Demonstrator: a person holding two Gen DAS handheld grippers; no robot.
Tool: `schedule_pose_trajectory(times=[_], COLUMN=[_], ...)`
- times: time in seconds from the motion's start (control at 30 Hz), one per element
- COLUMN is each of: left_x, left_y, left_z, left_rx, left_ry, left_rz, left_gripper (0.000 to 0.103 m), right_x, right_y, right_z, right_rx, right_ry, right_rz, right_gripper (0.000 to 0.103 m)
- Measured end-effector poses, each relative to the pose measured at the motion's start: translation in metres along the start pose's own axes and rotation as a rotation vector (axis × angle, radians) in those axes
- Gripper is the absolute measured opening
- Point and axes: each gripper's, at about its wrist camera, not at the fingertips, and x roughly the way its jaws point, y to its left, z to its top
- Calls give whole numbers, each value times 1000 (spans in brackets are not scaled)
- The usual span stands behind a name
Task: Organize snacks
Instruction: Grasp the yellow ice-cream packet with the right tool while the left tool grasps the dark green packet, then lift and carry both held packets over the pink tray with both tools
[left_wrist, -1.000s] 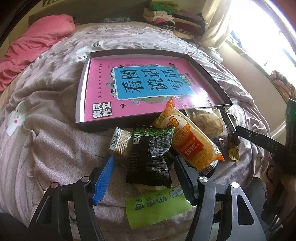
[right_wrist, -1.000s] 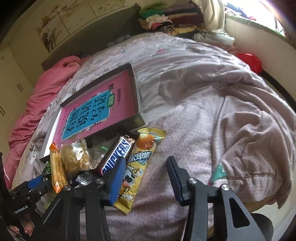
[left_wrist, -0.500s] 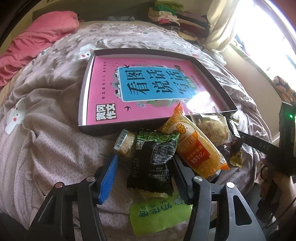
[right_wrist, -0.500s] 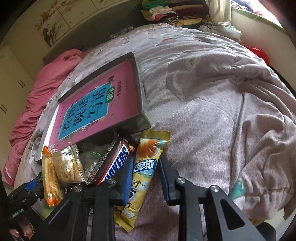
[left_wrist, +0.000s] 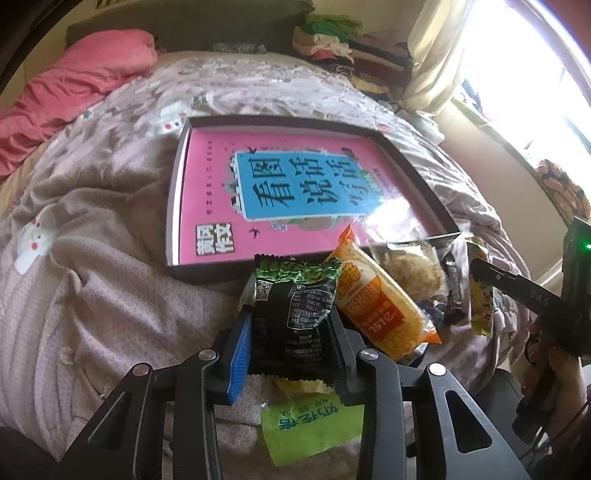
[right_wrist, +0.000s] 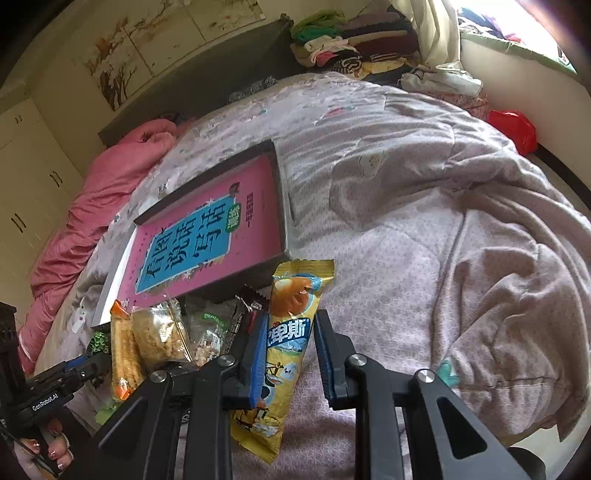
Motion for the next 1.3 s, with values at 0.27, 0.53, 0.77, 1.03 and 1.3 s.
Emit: schedule_pose_trajectory(times=[0.27,0.53,0.77,1.03,1.3], left_x=[-17,-30,-35,-33,-20], left_y=[0,5,15,25,32], left_z=[4,11,20,36,52], left_rx=[2,-7,-24,-37,-60], left_ry=[-52,-97,-130,-164,-170], left_rz=[-3,8,29,59,57], left_gripper=[37,37,37,37,37], right_x=[-20,-32,-33,-27,-11], right_y=[4,24,39,59,68], right_z=[10,23,38,55,71], right_rx=[-3,-50,-76,-115,-124], right_ry=[-59,-105,-135,-177,-194], right_rz=[7,20,34,42,32], right_gripper=[25,25,25,25,25])
